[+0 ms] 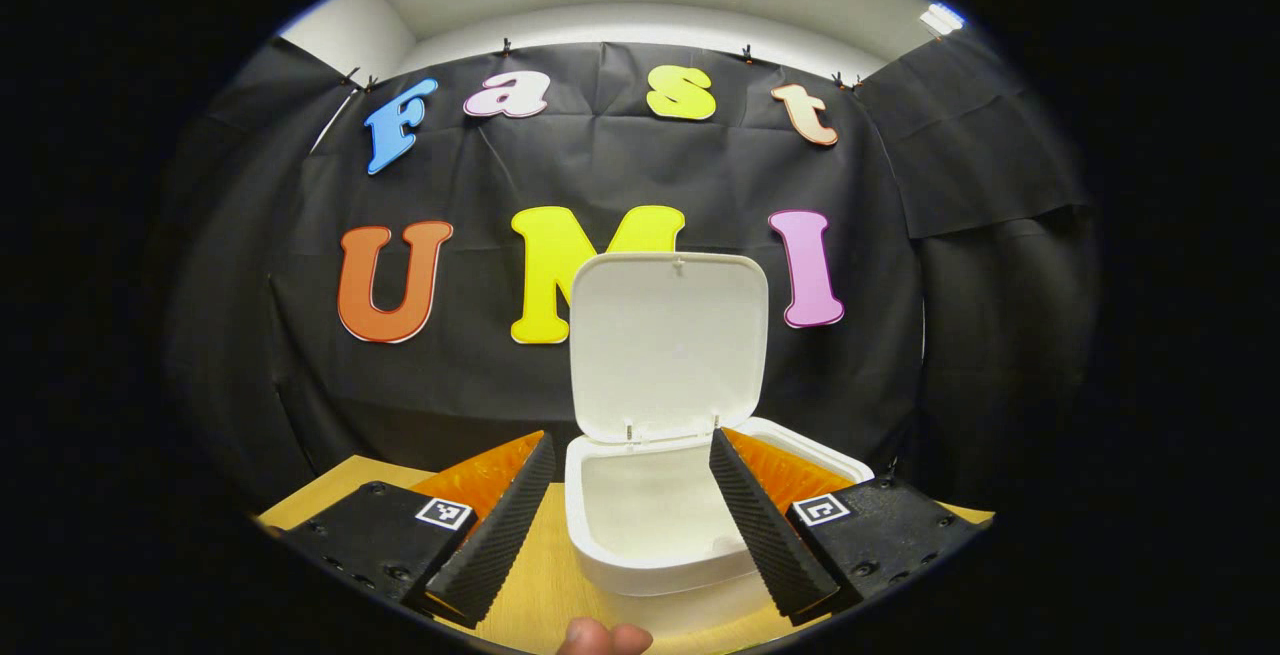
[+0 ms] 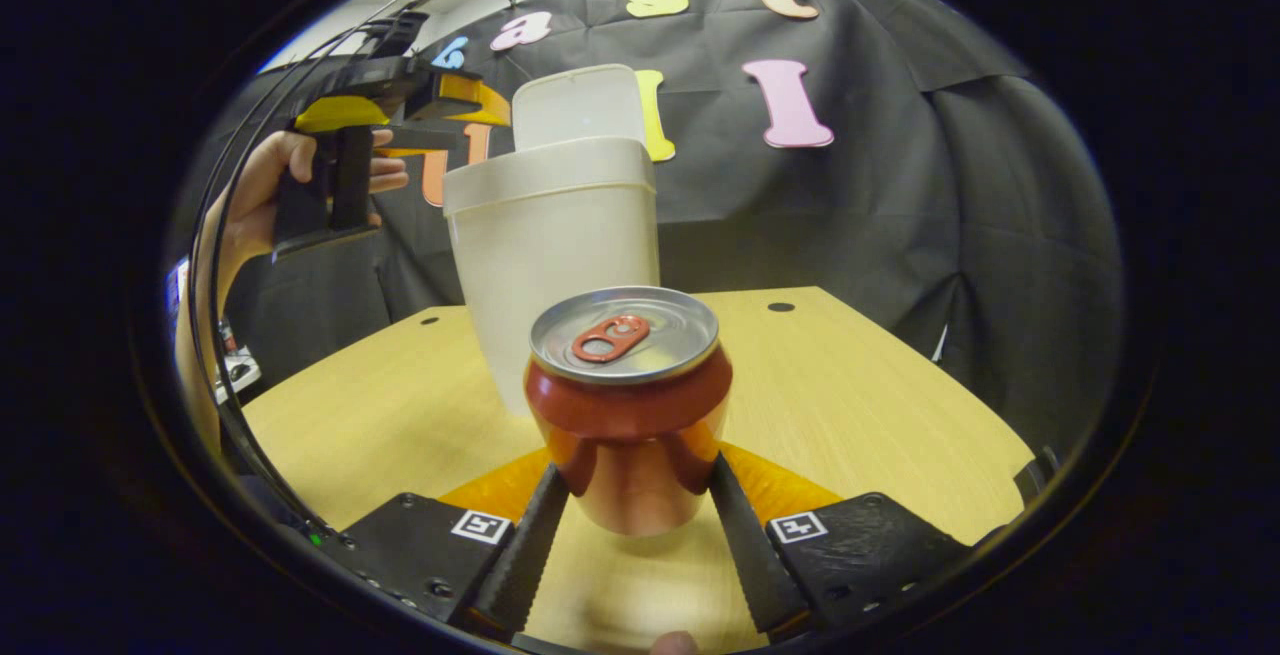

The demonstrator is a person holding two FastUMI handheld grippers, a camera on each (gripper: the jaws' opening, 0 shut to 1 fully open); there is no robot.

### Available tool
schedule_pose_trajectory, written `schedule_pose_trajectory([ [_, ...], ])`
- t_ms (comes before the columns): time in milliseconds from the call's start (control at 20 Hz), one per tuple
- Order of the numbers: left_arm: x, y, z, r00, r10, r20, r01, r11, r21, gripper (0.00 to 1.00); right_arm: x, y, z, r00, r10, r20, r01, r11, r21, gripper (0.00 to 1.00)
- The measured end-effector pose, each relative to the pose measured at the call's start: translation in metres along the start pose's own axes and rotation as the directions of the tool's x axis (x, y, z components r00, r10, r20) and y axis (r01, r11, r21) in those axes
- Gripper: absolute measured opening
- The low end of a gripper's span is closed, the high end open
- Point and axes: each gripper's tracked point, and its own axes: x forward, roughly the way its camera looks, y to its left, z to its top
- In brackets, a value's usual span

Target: Press the lid of the desktop garbage bin to open it, pick up the crumpled paper on the desktop and throw it into the bin, then pick up the pop can on the desktop and drop it into the bin, and finally close the garbage bin lid.

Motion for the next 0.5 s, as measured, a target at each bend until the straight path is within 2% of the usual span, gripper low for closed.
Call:
schedule_pose_trajectory([
  [250,-0.035,0.028,-0.014,0.999,0.040,0.000,-0.040,0.999,-0.001,1.00,-0.004,0.004,0.032,0.999,0.011,0.032,-0.010,0.999,-0.034,0.79],
  [500,-0.074,0.046,-0.031,0.998,0.061,-0.003,-0.061,0.998,-0.004,1.00,-0.007,0.013,0.081,0.996,0.032,0.078,-0.027,0.997,-0.070,0.79],
])
